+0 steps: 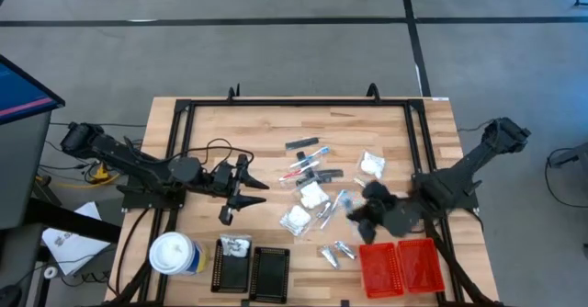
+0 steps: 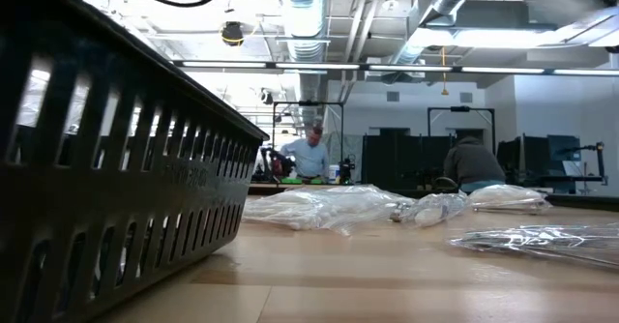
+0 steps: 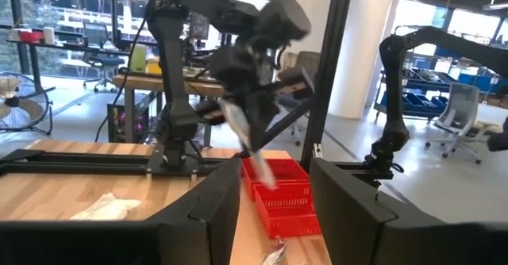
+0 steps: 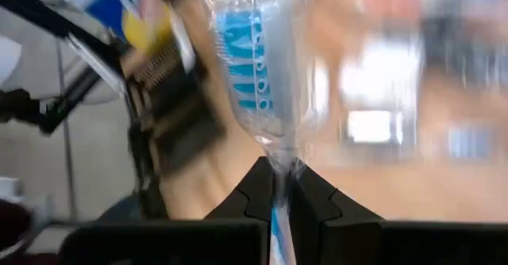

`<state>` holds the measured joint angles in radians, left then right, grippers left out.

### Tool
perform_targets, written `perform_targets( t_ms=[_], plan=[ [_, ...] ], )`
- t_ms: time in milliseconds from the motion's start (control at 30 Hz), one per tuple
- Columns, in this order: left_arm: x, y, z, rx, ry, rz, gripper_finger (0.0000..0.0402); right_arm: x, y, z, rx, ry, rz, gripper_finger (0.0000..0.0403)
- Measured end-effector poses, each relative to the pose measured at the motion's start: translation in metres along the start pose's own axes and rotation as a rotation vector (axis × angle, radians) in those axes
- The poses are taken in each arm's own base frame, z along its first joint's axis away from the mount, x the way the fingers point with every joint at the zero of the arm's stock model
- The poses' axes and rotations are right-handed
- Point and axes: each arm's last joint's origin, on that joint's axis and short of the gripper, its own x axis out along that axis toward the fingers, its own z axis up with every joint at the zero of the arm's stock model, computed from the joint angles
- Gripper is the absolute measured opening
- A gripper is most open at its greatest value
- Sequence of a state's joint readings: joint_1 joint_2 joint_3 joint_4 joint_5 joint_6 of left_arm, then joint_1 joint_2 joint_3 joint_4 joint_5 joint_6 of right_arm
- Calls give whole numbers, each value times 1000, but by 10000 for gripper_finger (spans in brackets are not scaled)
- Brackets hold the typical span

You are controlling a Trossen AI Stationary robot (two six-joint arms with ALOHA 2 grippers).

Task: Pick & Place Travel size toiletries
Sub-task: Put the blue toothbrush into the right red bin

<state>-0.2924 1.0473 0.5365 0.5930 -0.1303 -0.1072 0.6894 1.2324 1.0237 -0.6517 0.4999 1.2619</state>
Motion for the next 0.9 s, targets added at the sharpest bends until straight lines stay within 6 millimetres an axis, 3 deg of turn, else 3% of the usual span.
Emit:
perform_targets(
  t_ms=[200, 367, 533, 633, 800, 900],
  plan=[
    [0, -3, 0, -6, 2, -14, 144, -27, -1, -48, 222, 218, -28, 10],
    [0, -3, 0, -7, 2, -14, 144, -42, -7, -90, 430, 329, -167, 9],
    [0, -3, -1, -7, 3, -13, 144, -41, -11, -128, 469, 514, -381, 10],
    [0, -3, -1, -7, 3, -13, 144, -34, -14, -134, 442, 544, -498, 13],
    [0, -3, -1, -9, 3, -10, 144, -36, -16, -124, 366, 445, -690, 9],
    [0, -4, -1, -12, 4, -19, 144, -40, -10, -122, 365, 451, -695, 11]
  ],
)
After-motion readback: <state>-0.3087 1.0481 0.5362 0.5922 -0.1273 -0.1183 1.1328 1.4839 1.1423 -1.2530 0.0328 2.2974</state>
